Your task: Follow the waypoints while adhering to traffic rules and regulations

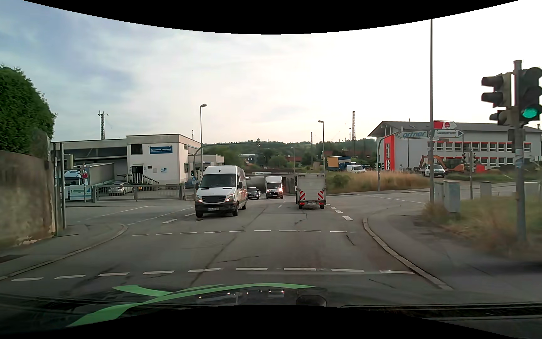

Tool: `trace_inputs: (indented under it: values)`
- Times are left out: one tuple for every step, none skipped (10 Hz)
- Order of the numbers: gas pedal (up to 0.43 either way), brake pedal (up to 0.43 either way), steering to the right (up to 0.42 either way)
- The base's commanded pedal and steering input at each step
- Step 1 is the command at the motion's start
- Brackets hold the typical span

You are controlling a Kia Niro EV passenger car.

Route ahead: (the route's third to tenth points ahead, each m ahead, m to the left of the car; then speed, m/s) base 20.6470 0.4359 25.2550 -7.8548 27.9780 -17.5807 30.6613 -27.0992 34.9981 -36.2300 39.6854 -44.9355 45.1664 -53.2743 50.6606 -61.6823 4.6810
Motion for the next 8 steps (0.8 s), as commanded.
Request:
trace_inputs:
  values:
    - [0.047, 0.000, 0.002]
    - [0.039, 0.000, 0.003]
    - [0.039, 0.000, 0.005]
    - [0.039, 0.000, 0.006]
    - [0.008, 0.000, 0.008]
    - [0.000, 0.000, 0.010]
    - [0.000, 0.000, 0.011]
    - [0.000, 0.000, 0.013]
